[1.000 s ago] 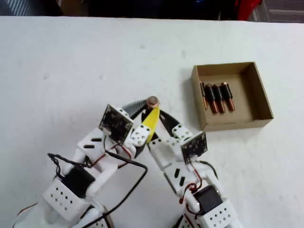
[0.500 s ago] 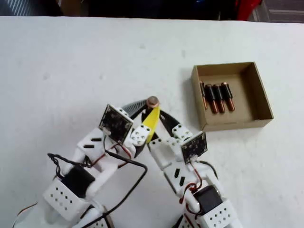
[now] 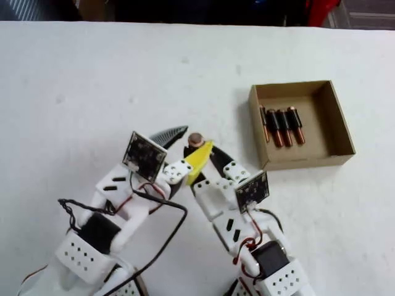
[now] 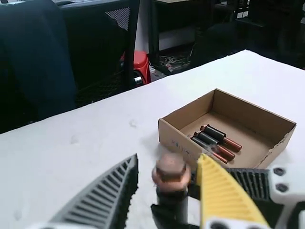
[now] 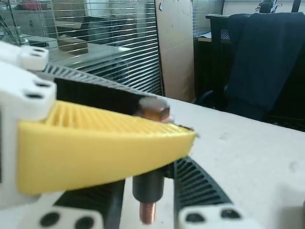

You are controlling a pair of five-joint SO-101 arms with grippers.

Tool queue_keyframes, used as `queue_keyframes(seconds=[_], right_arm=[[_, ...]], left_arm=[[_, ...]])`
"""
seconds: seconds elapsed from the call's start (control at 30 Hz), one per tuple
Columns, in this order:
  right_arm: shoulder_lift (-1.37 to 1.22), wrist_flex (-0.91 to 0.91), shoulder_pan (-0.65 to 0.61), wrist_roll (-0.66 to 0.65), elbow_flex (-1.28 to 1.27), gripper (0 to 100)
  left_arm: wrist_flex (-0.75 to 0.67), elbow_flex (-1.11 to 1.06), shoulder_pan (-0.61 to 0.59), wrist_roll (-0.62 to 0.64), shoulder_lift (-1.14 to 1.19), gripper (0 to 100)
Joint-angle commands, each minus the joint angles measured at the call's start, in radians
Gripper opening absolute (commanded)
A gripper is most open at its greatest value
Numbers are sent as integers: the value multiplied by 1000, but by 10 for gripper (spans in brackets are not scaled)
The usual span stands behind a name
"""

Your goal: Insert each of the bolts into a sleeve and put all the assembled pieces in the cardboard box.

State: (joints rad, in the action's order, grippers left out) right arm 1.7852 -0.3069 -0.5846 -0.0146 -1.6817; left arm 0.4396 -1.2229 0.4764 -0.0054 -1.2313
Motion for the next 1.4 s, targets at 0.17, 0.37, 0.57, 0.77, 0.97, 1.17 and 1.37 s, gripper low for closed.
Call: queue_keyframes(seconds=[0.17,0.37,0.57,0.77,0.97,1.17,1.37], right_arm=[[13,2,1,2,-8,16],[13,2,1,2,-8,16],[13,1,1,2,-8,16],[13,-13,2,2,-8,16],[15,-73,10,2,-3,16],[15,-107,110,2,46,16],[15,-315,196,2,222,16]], left_arm=[[-18,18,-10,-11,-15,260],[-46,71,-36,-12,-18,257],[-37,192,-120,-12,-18,256],[9,261,-179,-11,-19,180],[213,345,-274,-12,-19,42],[396,353,-371,-12,-21,22],[482,258,-437,-12,-96,23]])
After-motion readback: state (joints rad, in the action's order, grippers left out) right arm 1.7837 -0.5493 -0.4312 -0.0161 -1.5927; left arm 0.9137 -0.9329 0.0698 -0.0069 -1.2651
